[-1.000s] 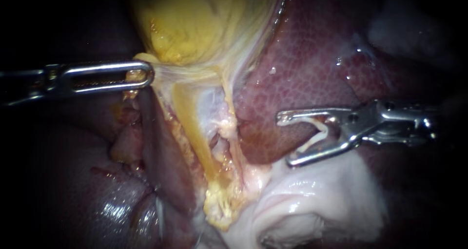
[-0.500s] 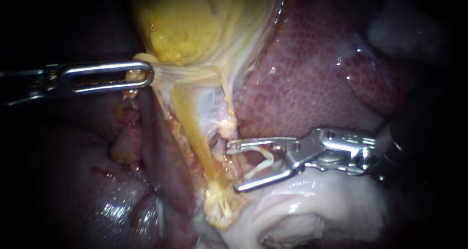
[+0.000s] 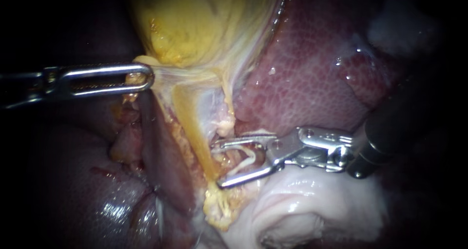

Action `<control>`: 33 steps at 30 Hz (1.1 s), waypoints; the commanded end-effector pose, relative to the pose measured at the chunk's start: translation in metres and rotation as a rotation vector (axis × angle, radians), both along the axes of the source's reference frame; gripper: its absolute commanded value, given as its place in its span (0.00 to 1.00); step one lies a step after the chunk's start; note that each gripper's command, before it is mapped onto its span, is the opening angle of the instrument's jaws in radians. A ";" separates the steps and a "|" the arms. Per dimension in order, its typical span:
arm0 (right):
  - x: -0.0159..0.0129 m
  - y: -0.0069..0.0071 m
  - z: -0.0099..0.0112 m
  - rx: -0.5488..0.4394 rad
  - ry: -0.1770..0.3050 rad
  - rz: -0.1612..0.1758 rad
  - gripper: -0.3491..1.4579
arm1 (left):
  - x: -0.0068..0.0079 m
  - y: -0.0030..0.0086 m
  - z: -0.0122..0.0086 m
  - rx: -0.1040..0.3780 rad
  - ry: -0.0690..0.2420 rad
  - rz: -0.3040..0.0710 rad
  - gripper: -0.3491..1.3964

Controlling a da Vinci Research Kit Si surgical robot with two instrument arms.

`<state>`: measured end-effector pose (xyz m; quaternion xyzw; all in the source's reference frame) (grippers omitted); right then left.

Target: Clipping first clip left tube

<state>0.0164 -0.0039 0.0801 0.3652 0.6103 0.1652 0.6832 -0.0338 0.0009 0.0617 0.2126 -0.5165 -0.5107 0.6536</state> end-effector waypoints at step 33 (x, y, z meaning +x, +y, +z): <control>0.0029 -0.0041 -0.0015 0.139 0.093 -0.153 0.52 | 0.0014 0.0012 0.0019 0.002 -0.006 0.009 0.00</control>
